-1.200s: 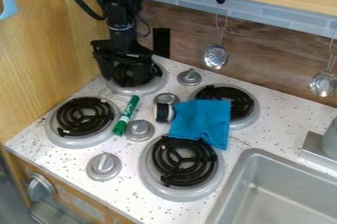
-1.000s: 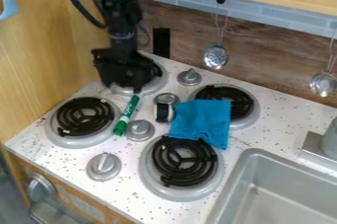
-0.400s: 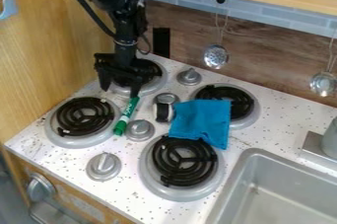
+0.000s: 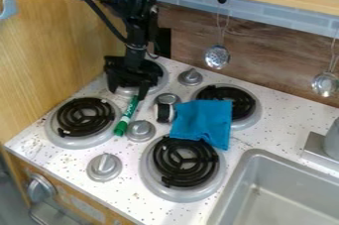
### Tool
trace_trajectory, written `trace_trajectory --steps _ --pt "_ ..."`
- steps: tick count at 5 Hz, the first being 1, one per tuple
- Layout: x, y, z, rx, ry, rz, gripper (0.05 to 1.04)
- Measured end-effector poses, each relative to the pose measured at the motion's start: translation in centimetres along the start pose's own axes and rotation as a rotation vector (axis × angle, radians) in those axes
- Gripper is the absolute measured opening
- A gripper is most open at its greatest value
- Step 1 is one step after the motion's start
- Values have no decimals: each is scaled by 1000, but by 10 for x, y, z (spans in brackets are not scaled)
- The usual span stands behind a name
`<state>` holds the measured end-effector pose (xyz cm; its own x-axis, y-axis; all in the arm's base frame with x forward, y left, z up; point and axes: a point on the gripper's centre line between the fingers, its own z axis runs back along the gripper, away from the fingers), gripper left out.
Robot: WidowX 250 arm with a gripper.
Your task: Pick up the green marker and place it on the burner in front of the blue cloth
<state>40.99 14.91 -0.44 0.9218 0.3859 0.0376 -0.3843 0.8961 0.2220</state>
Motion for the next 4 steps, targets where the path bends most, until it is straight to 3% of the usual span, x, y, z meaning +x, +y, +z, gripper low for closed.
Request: trace_trajectory --steps 4 --pt "18 -17 -13 -1 32 -20 1001"
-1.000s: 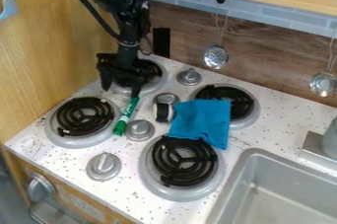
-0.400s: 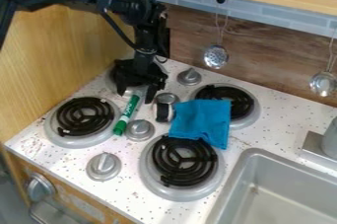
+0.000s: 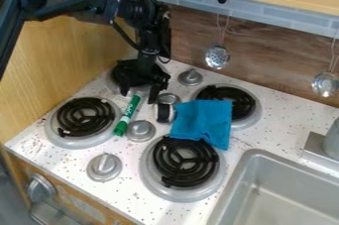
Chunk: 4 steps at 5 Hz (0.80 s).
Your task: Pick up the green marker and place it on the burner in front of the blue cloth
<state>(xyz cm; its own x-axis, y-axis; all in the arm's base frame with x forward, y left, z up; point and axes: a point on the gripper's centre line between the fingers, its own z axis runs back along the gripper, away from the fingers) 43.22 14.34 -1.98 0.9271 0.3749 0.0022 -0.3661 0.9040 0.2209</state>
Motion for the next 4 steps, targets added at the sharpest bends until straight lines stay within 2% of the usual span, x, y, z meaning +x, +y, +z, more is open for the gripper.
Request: trace_trajectory --steps 1,2,4 --pt "7 -4 -7 10 13 1 1001" --pt "10 -8 -2 -6 9 -26 1001" --pt "12 -10 -5 -31 33 -79 1001"
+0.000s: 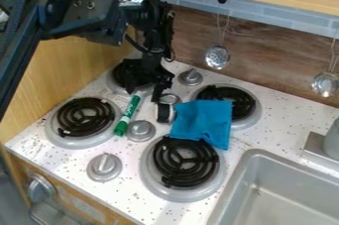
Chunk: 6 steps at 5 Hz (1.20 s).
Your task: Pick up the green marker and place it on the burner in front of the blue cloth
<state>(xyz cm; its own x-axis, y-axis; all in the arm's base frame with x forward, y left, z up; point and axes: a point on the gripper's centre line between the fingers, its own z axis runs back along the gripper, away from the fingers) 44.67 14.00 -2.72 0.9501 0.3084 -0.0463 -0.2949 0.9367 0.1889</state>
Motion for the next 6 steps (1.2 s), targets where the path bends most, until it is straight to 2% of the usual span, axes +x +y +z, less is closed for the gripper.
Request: trace_trajectory --steps 2,3,4,5,6 --pt "-12 7 -9 -26 30 -51 1001" --pt "-21 8 -11 -30 36 -78 949" --pt "-24 8 -11 -30 59 -92 671" --pt "-30 8 -12 -32 60 -95 410" --pt "-60 17 -8 -37 70 -142 385"
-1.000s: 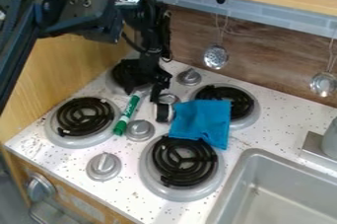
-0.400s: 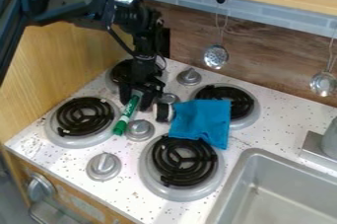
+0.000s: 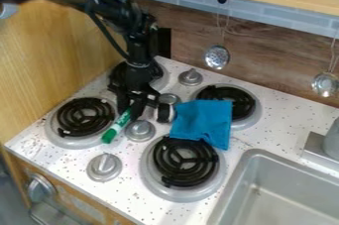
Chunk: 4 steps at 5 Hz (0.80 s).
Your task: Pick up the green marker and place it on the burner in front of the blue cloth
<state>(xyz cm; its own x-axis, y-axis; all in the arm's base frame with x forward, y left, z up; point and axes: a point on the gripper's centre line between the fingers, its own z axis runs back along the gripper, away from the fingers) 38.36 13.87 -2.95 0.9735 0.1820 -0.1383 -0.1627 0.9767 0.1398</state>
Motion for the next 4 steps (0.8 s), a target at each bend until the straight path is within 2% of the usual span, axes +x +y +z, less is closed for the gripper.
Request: trace_trajectory --steps 1,2,3,4 --pt "-4 14 7 8 -18 12 385" --pt "-25 21 13 7 -9 -12 385" --pt "-40 34 30 -16 -24 -12 385" --pt "-51 32 35 -34 -6 -24 385"
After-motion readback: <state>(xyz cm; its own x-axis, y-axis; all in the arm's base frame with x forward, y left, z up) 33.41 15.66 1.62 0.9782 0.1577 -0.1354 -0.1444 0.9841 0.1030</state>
